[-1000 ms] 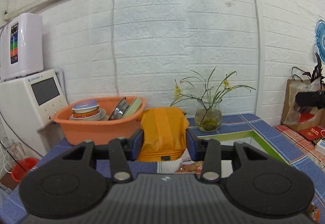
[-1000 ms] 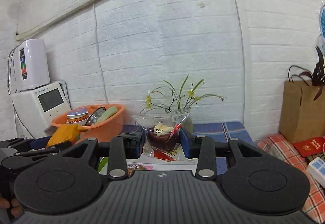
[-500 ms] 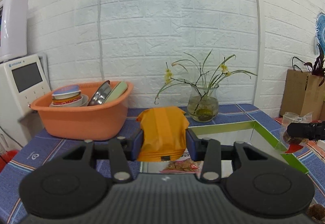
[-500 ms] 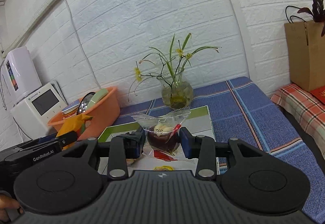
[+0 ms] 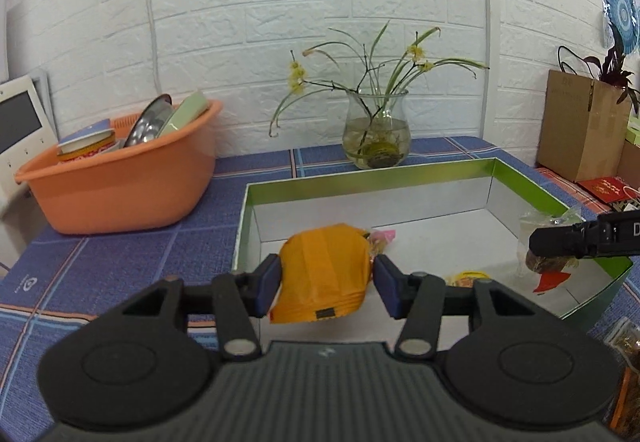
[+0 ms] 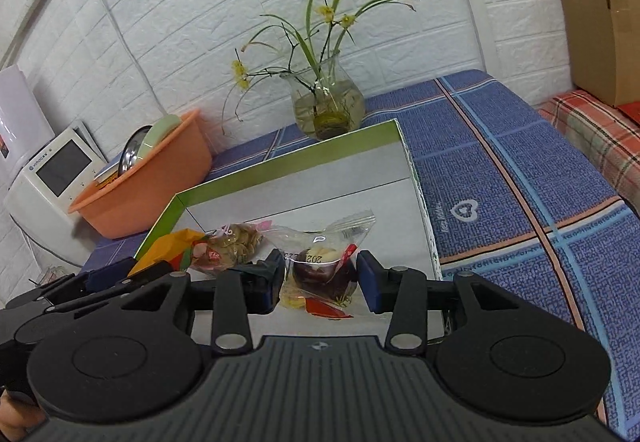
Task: Organize snacks
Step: 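Carry both bags over the green box and open both tools to drop them, then grasp the dark brown meat-snack bag with the right tool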
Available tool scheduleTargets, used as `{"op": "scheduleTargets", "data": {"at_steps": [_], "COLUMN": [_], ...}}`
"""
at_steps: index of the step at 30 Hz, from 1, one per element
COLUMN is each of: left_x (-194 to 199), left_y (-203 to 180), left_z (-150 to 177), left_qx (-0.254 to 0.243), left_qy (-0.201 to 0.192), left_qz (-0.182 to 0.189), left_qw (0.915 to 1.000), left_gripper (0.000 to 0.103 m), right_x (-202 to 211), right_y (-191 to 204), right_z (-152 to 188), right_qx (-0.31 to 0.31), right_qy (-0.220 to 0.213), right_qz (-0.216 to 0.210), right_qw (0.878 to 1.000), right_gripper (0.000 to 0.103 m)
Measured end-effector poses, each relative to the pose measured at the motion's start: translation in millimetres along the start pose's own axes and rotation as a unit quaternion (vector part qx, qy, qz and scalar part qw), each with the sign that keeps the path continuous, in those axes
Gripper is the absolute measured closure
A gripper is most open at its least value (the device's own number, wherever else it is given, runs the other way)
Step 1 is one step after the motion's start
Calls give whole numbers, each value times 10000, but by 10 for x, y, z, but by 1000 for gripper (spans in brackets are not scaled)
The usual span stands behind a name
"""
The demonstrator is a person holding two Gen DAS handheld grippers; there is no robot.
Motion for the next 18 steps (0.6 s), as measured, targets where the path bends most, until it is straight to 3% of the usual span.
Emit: {"op": "scheduleTargets", "data": {"at_steps": [1,2,3,4,12,15,18], "left_x": [-1,0,2,2,381,744,1206], "left_y": [4,5,7,14,80,39,-126], "left_z": [5,1,0,-10,-63,-47,-36], "left_qx": [-10,-23,-38,-41,-175,-200,-350], "left_qy": [-6,-3,14,27,-225,-366,-556], "left_qz": [1,-9,-18,-18,-272,-131,163], "left_qw": [10000,10000,10000,10000,9992,9990,9977], "left_gripper": [47,46,38,33,24,13,13], "right_x": [5,16,31,44,456,716,945], "right_y": [4,8,8,10,11,-12,-10], "right_z": [1,-3,-8,-15,-53,12,130], "right_qx": [36,39,25,17,262,328,365], "right_qy": [-18,-37,-37,-36,-356,-365,-244], "right_qz": [-12,-31,-51,-63,-237,-527,-897], "right_qw": [10000,10000,10000,10000,9987,9974,9950], "right_gripper": [25,16,5,2,1,1,1]}}
Point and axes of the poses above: each gripper's, at about its wrist camera, not at the fingertips, and x roughly against the way its jaws point, y to its left, z to its underside, the point moved 1 cm from there along -x, roughly the way its jaws point, and after that the axes turned 11 degrees about -y, right-handed, at the moved point
